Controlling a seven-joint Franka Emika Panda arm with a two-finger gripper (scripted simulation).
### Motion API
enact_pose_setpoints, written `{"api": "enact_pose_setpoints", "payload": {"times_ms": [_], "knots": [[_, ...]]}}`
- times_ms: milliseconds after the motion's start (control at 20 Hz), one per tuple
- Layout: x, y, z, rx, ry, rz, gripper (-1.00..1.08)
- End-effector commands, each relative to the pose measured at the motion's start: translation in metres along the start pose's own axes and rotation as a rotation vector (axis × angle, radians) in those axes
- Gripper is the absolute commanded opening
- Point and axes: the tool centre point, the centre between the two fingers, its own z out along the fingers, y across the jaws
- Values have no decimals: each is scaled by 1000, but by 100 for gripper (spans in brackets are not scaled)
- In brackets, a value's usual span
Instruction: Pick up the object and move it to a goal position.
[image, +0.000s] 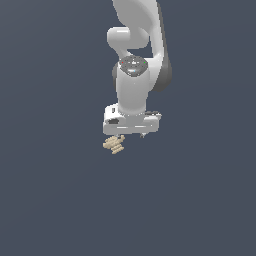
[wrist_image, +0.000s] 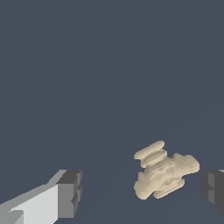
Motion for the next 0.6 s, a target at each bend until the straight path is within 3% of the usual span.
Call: {"api": "enact_pose_setpoints", "payload": {"times_ms": [0, 550], "knots": [[1, 0, -3, -1, 6, -7, 100], [-4, 5, 8, 5, 1, 89, 100]]}}
